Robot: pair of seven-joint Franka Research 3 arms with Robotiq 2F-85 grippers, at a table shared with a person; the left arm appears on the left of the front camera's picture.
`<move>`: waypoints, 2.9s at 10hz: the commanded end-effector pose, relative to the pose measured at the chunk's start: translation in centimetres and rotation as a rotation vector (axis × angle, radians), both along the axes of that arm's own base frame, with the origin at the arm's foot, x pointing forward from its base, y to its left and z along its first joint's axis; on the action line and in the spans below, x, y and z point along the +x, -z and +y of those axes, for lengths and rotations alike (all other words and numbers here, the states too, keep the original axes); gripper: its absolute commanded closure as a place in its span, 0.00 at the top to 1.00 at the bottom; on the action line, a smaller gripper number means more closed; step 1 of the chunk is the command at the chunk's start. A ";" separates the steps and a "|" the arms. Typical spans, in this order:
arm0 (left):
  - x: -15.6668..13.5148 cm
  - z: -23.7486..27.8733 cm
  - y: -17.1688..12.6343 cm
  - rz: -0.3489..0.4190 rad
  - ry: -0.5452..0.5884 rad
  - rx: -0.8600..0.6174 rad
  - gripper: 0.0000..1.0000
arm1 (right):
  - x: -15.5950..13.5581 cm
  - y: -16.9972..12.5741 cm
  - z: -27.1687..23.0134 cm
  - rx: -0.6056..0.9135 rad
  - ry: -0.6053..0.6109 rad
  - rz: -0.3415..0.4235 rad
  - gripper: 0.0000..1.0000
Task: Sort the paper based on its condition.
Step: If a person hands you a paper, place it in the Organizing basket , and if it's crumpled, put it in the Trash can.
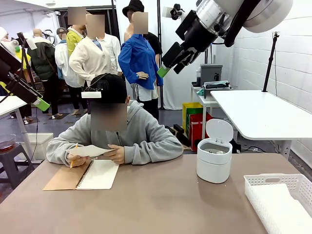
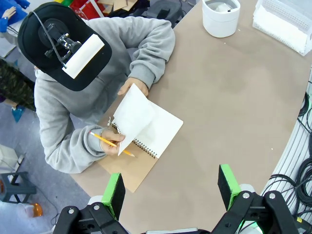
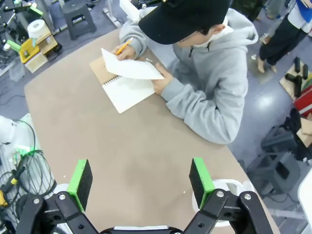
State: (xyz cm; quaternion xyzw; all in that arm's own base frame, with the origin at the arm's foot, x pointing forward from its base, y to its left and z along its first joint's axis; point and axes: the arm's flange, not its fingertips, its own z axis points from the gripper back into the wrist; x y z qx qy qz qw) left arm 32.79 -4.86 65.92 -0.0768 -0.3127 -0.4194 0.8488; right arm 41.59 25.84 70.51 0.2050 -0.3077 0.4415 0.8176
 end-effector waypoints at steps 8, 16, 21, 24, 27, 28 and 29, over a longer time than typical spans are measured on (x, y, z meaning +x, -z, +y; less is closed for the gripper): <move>0.0 0.0 0.0 0.000 -0.002 0.001 1.00 | -0.1 0.0 0.0 -0.004 0.005 0.001 1.00; 0.0 0.0 0.0 0.000 -0.002 0.001 1.00 | -0.1 0.0 0.0 -0.004 0.005 0.001 1.00; 0.0 0.0 0.0 0.000 -0.002 0.001 1.00 | 0.3 0.3 0.1 0.038 0.001 0.054 1.00; 0.0 0.0 0.0 0.000 -0.002 0.001 1.00 | 3.0 1.4 -0.5 0.042 0.268 0.289 1.00; 0.0 0.0 0.0 0.000 -0.002 0.001 1.00 | 6.0 4.4 -2.0 0.078 0.463 0.581 1.00; 0.0 0.0 0.0 0.000 -0.002 0.001 1.00 | 7.0 5.7 -2.5 0.097 0.530 0.705 1.00; 0.0 0.0 0.0 0.000 -0.002 0.001 1.00 | 8.4 7.0 -3.1 0.146 0.608 0.801 1.00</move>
